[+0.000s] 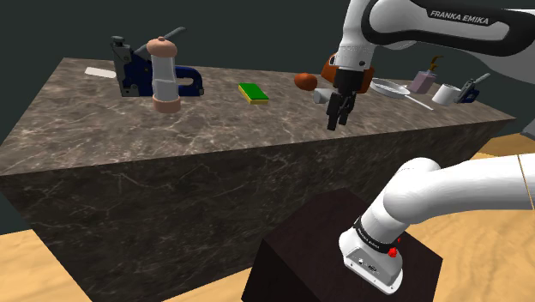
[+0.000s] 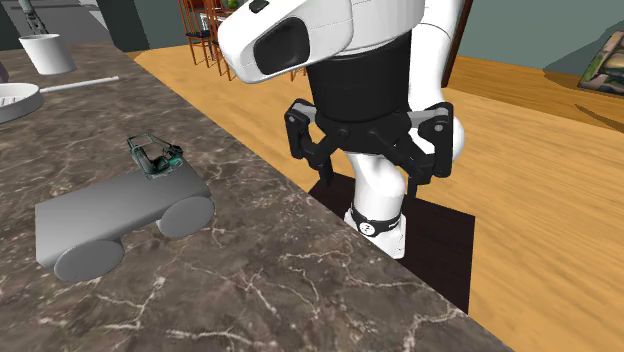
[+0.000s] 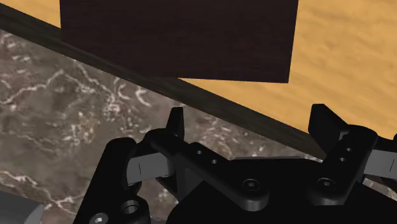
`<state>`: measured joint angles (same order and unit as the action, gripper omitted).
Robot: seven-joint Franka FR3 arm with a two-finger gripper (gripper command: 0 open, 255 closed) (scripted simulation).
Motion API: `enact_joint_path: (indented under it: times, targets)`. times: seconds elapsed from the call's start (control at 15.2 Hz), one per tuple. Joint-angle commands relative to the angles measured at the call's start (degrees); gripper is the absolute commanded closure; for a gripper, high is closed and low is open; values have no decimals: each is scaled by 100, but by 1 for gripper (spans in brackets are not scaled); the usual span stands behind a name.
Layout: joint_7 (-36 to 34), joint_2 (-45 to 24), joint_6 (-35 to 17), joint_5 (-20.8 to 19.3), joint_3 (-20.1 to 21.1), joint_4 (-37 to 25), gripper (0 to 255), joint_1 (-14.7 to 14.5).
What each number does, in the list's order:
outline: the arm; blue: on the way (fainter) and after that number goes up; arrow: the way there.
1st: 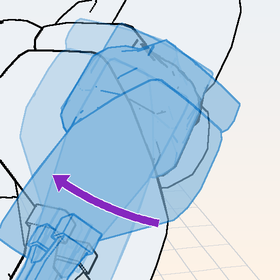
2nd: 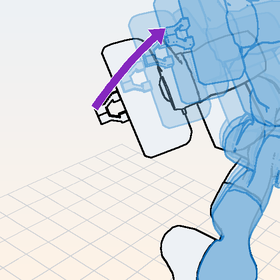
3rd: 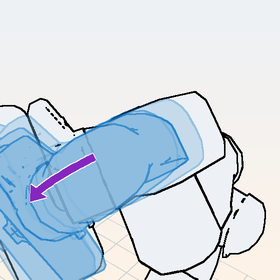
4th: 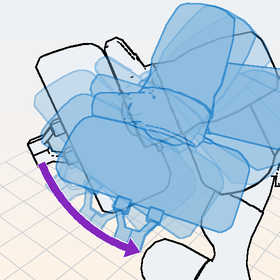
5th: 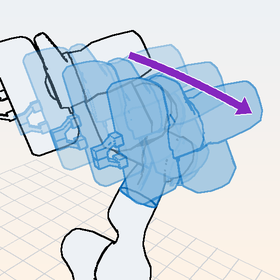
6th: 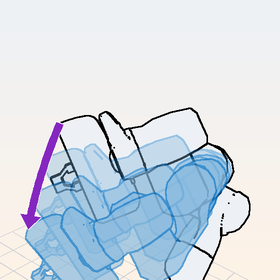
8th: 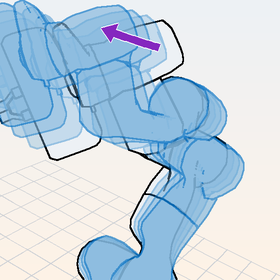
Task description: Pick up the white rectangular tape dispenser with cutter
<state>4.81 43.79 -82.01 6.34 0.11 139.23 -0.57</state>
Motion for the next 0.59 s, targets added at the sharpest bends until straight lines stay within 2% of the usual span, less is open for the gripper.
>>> enact_joint_path:
  times: [0.0, 0.53]
  targets:
    - [0, 0, 0, 0, 0, 0, 0, 0]
    - [949, -495, -329, -891, -727, -634, 0, 332]
